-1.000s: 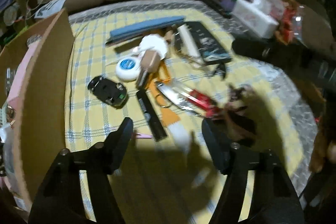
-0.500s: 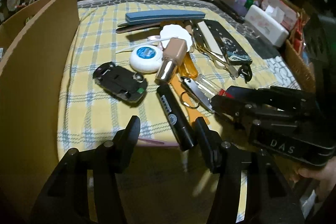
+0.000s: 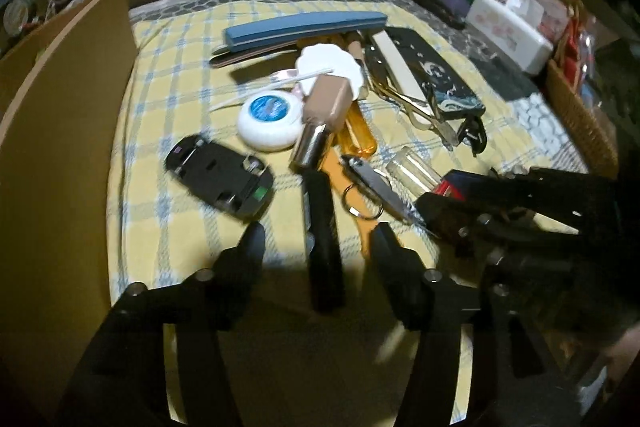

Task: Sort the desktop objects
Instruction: 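Grasp the black tube with the left gripper while the right grasps the red-label glass jar, then carry the black tube and red-label jar into the cardboard box with both grippers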

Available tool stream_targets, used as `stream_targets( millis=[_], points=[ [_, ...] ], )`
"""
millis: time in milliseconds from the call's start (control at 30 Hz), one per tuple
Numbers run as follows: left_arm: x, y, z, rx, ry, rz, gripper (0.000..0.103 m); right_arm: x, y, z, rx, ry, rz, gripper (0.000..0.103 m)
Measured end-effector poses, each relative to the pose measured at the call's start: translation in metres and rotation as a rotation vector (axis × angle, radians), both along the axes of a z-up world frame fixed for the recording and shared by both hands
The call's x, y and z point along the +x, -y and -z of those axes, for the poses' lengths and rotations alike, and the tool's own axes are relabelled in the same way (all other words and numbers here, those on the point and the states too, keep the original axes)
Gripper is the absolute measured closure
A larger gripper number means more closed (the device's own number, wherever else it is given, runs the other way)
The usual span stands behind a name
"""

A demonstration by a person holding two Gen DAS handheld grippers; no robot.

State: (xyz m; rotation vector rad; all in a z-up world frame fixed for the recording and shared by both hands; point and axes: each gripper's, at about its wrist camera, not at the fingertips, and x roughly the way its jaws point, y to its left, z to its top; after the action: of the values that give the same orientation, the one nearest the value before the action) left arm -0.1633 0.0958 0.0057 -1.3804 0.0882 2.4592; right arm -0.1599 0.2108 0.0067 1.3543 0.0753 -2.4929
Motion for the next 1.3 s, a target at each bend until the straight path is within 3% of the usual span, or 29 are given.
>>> stream_targets(
  millis=[67, 133, 200, 300, 433, 567, 667, 833, 1000, 1167, 1300],
  points=[
    [-0.003, -0.002, 0.001, 0.015, 0.004, 0.011, 0.058, -0.002, 0.001, 0.0, 0.008, -0.005, 0.006, 0.077],
    [-0.004, 0.001, 0.0, 0.003, 0.013, -0.003, 0.088, -0.005, -0.001, 0.0, 0.005, 0.004, 0.008, 0.08],
    [-0.004, 0.007, -0.001, 0.031, 0.027, -0.008, 0.088, -0.006, -0.006, -0.002, -0.029, 0.013, 0.032, 0.081],
    [0.0, 0.017, -0.003, 0.089, 0.051, -0.026, 0.088, -0.009, -0.024, -0.006, -0.168, 0.044, 0.109, 0.081],
    [0.01, 0.025, -0.02, 0.153, 0.058, -0.026, 0.088, -0.002, -0.037, -0.031, -0.287, 0.016, 0.148, 0.081],
    [0.025, 0.042, -0.069, 0.238, 0.009, -0.01, 0.088, 0.009, -0.03, -0.069, -0.378, -0.028, 0.126, 0.081],
    [0.037, 0.066, -0.106, 0.26, -0.044, -0.01, 0.088, 0.02, -0.009, -0.099, -0.426, -0.065, 0.086, 0.081],
    [0.049, 0.133, -0.147, 0.274, -0.108, -0.096, 0.088, 0.029, 0.039, -0.13, -0.491, -0.082, -0.001, 0.081],
    [0.044, 0.203, -0.139, 0.285, -0.093, -0.219, 0.088, 0.025, 0.109, -0.131, -0.482, -0.051, -0.087, 0.081],
    [0.029, 0.242, -0.118, 0.301, -0.053, -0.277, 0.088, 0.008, 0.162, -0.109, -0.451, -0.001, -0.1, 0.081],
    [0.018, 0.259, -0.108, 0.33, -0.037, -0.301, 0.088, -0.005, 0.191, -0.092, -0.366, -0.01, -0.098, 0.081]
  ],
)
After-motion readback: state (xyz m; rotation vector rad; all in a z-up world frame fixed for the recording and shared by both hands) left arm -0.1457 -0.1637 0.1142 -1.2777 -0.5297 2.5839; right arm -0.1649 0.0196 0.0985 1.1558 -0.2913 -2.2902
